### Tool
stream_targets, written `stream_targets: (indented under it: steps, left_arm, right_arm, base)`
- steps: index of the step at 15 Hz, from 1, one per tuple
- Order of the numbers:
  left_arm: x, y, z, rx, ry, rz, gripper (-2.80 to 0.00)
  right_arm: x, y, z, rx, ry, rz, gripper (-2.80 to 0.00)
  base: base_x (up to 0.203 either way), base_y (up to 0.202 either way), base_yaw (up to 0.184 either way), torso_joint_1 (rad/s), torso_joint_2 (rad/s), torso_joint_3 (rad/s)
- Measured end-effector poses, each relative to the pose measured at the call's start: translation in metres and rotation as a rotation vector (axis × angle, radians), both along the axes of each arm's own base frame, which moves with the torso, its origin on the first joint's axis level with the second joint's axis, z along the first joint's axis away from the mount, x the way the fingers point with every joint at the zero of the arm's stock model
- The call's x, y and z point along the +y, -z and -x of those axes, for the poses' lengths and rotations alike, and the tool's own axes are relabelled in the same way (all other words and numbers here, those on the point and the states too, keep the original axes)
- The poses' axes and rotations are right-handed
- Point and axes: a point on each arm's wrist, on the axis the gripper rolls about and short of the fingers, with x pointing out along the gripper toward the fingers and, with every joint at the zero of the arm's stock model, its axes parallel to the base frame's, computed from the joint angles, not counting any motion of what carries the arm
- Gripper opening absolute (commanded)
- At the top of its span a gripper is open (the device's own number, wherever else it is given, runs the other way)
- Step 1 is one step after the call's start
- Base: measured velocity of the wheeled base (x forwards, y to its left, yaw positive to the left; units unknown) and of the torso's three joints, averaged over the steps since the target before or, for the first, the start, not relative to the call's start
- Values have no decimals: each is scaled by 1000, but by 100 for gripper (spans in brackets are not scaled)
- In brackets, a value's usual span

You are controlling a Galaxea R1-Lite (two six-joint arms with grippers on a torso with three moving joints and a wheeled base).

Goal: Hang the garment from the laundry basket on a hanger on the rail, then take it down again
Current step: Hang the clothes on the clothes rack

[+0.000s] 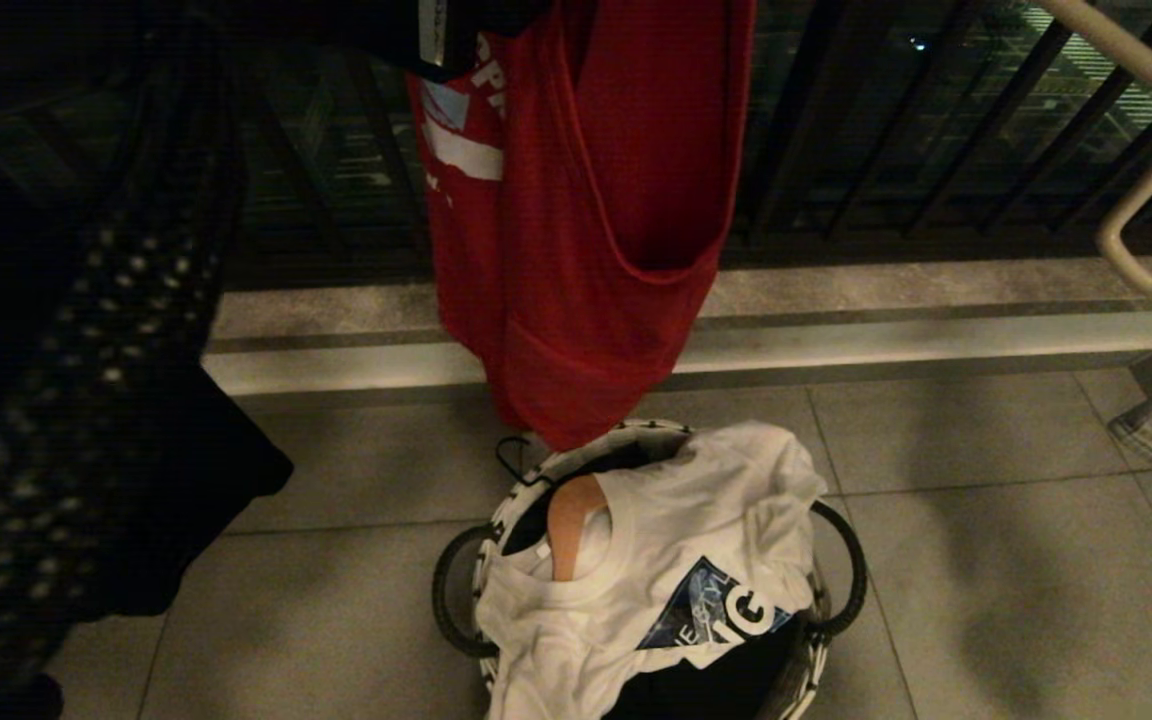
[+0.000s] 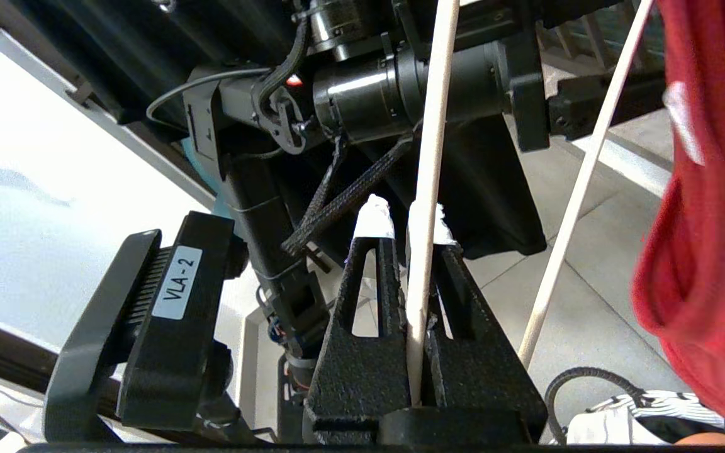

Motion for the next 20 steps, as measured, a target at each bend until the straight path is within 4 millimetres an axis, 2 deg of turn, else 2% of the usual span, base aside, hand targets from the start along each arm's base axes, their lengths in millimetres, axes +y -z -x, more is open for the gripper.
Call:
stream_targets:
  steps: [10, 16, 20]
  left_arm:
    - [6, -3, 1, -16, -18, -8, -280]
    - [33, -20, 20, -75, 5, 36, -280]
    - [38, -32, 42, -94, 89, 97, -280]
  right_arm:
    - [-2, -1, 2, -1, -3, -3, -280]
    - [0, 0, 0, 1, -3, 1, -280]
    - [5, 3, -4, 10, -1, 11, -280]
  base:
    - [0, 0, 0, 0, 0, 0]
    - [0, 0, 0, 0, 0, 0]
    - [0, 0, 0, 0, 0, 0]
